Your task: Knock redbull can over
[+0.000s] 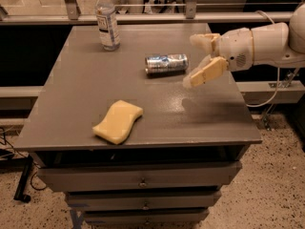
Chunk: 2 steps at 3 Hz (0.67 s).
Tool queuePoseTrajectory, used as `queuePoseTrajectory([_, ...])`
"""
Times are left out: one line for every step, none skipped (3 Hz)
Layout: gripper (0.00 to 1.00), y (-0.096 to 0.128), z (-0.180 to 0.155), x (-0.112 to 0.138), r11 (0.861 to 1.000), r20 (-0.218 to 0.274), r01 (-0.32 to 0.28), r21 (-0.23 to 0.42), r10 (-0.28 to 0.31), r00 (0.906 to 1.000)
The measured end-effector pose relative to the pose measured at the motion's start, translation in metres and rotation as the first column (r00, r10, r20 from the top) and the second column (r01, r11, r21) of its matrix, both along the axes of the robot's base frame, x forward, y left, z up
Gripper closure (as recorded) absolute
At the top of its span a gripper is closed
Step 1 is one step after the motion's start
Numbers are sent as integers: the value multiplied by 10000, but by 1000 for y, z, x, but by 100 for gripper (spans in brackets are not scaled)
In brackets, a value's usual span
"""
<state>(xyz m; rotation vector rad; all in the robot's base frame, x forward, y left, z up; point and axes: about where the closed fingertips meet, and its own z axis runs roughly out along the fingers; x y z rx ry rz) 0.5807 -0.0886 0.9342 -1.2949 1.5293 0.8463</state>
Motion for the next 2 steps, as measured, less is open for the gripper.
queuePoseTrajectory([0,-12,13,-10,10000,333,-81,-28,82,9994])
queuePoseTrajectory([0,-42,27,-9,9986,559,340,-411,-317,9979])
